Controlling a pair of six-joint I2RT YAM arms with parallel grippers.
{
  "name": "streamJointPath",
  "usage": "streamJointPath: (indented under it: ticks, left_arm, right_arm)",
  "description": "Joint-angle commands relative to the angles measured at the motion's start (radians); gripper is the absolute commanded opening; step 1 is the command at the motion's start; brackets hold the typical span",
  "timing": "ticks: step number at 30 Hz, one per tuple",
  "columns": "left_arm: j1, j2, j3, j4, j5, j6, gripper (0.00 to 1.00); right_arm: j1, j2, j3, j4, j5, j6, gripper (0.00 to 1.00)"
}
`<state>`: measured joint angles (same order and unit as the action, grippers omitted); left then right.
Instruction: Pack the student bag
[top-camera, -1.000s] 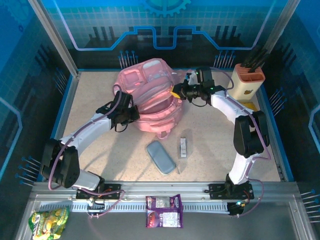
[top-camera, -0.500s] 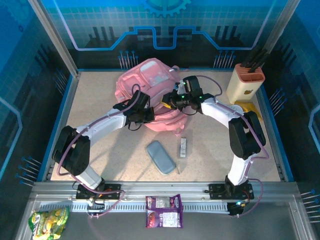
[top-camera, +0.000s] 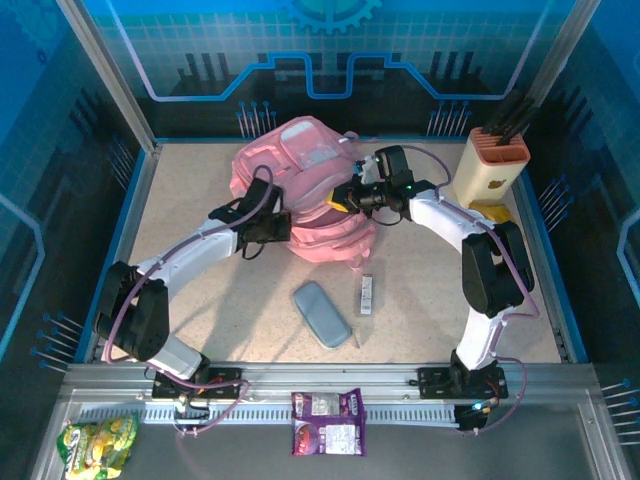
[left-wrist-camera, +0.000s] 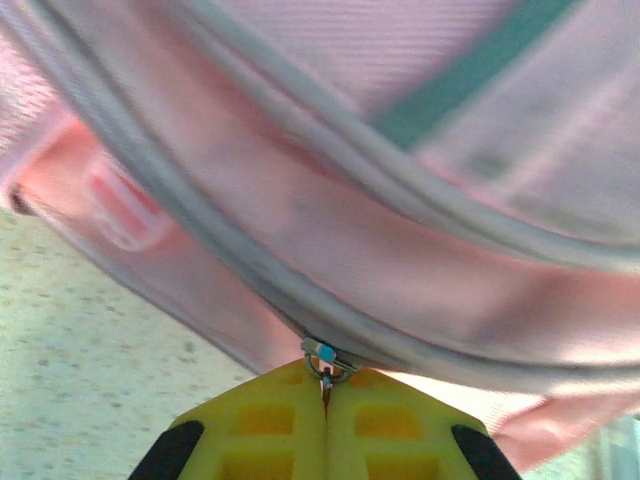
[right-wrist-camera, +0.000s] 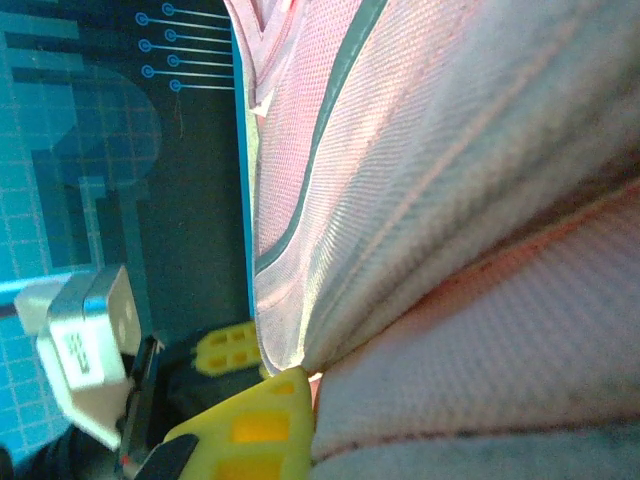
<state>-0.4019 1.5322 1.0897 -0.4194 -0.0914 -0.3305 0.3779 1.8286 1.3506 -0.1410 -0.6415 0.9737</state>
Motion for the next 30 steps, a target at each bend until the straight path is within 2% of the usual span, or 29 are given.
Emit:
streamJointPath:
  ticks: [1, 6, 9, 10, 12, 15, 18, 21, 24, 25, 26, 29, 30]
  left_arm:
    - [0.102, -0.021, -0.007, -0.012, -0.086, 0.072, 0.00]
    - [0.187, -0.017, 0.007, 0.058, -0.086, 0.051, 0.00]
    - [0.192, 0.019, 0.034, 0.078, -0.011, 0.030, 0.00]
    - [0.191, 0.037, 0.044, 0.070, 0.008, 0.022, 0.04]
    - [0.187, 0.045, 0.040, 0.063, 0.030, 0.013, 0.05]
    - [0.190, 0.022, -0.010, 0.093, 0.001, 0.011, 0.09]
    - [0.214, 0.045, 0.007, 0.048, -0.066, 0.022, 0.07]
    - [0.224, 0.033, -0.020, 0.130, -0.047, 0.076, 0.08]
    - [0.228, 0.043, -0.008, 0.151, -0.062, 0.076, 0.14]
    - [0.227, 0.052, 0.015, 0.122, -0.046, 0.068, 0.25]
    - [0.225, 0.050, 0.019, 0.114, 0.001, 0.062, 0.32]
    - [0.207, -0.025, -0.045, 0.151, 0.114, 0.012, 0.45]
    - [0.204, -0.055, -0.065, 0.153, 0.134, -0.023, 0.49]
  right_arm:
    - [-0.044, -0.046, 0.008, -0.017, 0.031, -0.043, 0.00]
    - [-0.014, -0.042, -0.008, 0.017, 0.037, -0.037, 0.00]
    - [0.018, -0.027, -0.006, 0.030, 0.041, -0.058, 0.00]
    - [0.020, -0.028, -0.015, 0.038, 0.044, -0.062, 0.00]
    - [0.019, -0.035, -0.031, 0.049, 0.043, -0.079, 0.00]
    - [0.019, -0.044, -0.041, 0.023, 0.046, -0.111, 0.00]
    - [-0.003, -0.065, -0.052, -0.006, 0.064, -0.125, 0.00]
    - [-0.008, -0.071, -0.036, -0.038, 0.068, -0.146, 0.00]
    - [0.018, -0.054, -0.010, -0.089, 0.087, -0.197, 0.00]
    - [0.025, -0.052, -0.001, -0.111, 0.097, -0.221, 0.00]
    - [0.031, -0.050, -0.003, -0.114, 0.089, -0.236, 0.06]
    - [0.047, -0.060, 0.006, -0.175, 0.069, -0.315, 0.38]
    - [0.053, -0.071, 0.011, -0.214, 0.082, -0.347, 0.46]
